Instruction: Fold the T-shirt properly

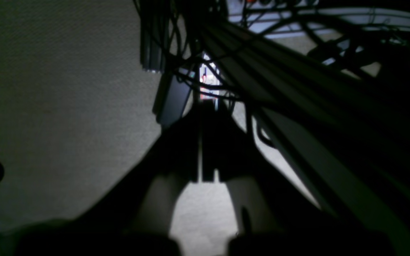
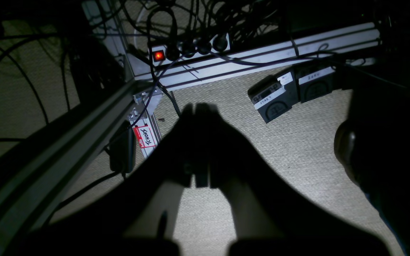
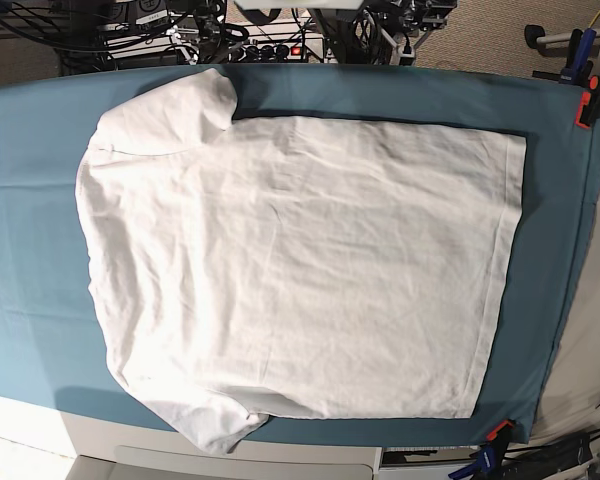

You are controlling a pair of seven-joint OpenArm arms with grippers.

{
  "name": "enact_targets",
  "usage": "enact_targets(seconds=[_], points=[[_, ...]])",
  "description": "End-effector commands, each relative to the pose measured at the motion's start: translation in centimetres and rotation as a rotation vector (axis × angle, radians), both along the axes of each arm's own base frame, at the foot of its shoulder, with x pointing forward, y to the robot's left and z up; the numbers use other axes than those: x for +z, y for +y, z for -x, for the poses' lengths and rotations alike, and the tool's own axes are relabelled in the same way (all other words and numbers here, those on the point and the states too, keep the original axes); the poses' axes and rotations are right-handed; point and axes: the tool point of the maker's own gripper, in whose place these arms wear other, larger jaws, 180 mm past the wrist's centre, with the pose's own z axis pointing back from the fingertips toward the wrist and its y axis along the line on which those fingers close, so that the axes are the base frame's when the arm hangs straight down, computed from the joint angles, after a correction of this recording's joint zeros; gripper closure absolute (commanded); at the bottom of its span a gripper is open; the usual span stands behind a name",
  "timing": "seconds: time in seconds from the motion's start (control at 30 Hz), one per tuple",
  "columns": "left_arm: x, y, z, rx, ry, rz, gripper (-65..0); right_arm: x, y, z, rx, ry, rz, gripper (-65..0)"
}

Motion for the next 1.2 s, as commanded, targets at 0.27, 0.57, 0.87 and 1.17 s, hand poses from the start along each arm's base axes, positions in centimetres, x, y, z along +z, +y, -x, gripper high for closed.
enact_targets(seconds=[0.27,0.57,0.87,1.17], points=[[1.6,3.2,3.9,-0.018,-0.043,-0.03,-0.1,1.7,-3.4,3.3,0.028,-0.03,0.09,0.0],[6.4,7.8,9.2,-0.103,-0.056,-0.102,-0.1,6.6,-9.5,9.1,0.046,-0.052,0.179,0.0],[18.7,4.4,11.8,-0.277,-0.079,0.119,-0.1,16.6,-13.8,12.7,0.185,-0.1,0.232,0.0],[30.9,0.2,9.5,-0.542,-0.181,0.255,-0.1,26.1,-13.5,8.1,0.18,-0.284,0.226,0.0]])
